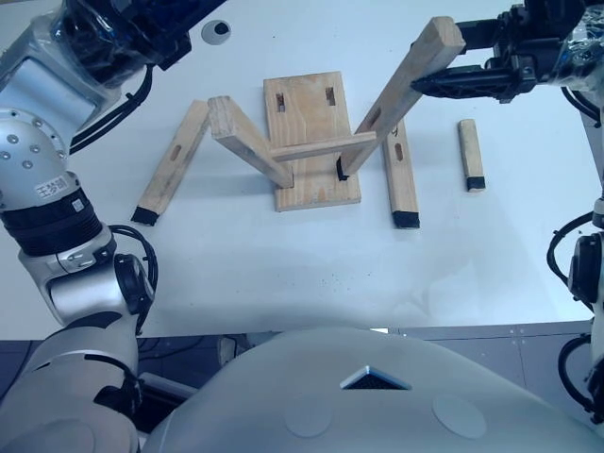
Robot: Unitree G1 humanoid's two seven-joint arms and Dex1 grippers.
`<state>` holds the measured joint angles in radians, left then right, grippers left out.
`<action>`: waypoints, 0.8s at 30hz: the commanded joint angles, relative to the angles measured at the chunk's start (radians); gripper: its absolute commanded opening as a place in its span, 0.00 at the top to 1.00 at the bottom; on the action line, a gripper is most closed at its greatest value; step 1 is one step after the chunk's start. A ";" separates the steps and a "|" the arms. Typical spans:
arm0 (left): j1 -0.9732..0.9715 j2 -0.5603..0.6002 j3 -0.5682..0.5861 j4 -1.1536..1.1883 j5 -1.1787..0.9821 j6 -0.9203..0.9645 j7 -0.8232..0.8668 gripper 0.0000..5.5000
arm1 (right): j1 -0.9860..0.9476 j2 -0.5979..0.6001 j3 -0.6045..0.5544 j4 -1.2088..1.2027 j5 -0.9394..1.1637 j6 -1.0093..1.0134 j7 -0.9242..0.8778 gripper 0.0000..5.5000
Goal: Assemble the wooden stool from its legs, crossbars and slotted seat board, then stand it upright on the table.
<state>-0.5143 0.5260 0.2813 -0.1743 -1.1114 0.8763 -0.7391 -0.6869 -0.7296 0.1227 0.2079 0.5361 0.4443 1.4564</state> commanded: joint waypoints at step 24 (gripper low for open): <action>-0.573 0.189 -0.912 0.036 0.588 0.287 -0.301 0.54 | 0.076 -0.021 0.150 -0.009 -0.175 -0.093 -0.082 0.63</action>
<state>-1.0941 0.7498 -0.6009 -0.1733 -0.5810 1.1915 -1.0587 -0.6555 -0.7577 0.1801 0.1359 0.5052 0.3284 1.4024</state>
